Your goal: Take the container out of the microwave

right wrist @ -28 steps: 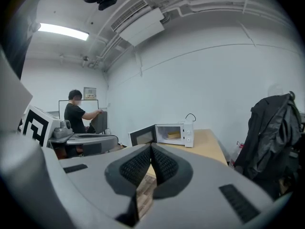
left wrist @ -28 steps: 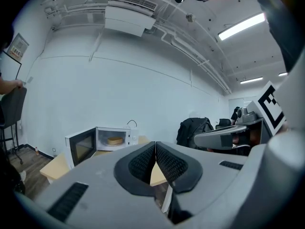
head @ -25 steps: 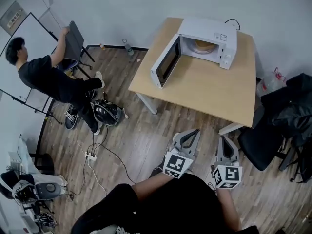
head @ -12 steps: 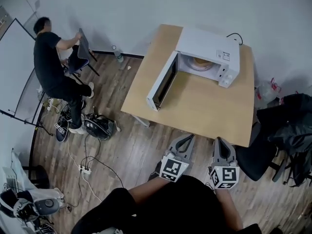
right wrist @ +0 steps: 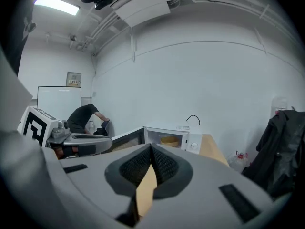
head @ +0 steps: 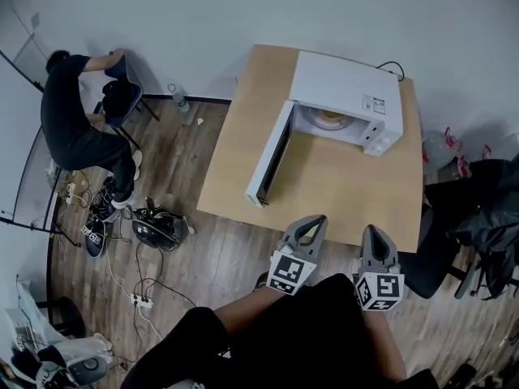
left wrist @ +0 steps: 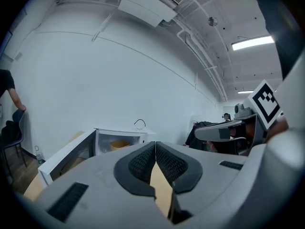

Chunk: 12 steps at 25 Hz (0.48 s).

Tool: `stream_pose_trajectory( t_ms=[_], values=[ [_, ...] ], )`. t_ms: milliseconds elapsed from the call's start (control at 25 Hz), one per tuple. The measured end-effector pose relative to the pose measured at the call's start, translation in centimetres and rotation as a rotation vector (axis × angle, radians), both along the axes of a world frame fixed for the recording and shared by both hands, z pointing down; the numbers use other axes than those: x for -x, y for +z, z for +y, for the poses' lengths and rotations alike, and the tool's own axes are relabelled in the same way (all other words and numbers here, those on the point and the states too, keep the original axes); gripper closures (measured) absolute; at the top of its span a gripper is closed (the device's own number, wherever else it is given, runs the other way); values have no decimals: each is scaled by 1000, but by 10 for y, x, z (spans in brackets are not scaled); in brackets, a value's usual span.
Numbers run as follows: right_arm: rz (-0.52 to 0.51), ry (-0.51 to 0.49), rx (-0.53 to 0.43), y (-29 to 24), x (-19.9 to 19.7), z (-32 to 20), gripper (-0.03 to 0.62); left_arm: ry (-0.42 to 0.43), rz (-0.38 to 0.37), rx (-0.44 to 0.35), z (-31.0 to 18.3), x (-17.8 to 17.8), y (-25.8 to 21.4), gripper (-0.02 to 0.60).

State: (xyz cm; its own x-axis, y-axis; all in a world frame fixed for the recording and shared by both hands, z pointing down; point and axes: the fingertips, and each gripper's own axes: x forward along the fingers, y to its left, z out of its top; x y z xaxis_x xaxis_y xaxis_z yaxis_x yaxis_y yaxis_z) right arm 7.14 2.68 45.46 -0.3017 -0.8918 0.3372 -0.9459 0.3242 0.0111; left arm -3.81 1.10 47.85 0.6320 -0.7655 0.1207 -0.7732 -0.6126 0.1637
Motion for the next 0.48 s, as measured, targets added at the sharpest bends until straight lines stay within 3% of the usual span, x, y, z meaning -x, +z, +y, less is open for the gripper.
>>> stream_pose_trajectory(
  t_ms=[480],
  values=[
    [-8, 6, 31, 19, 7, -34, 536, -15, -32, 31, -65, 8, 26, 569]
  ],
)
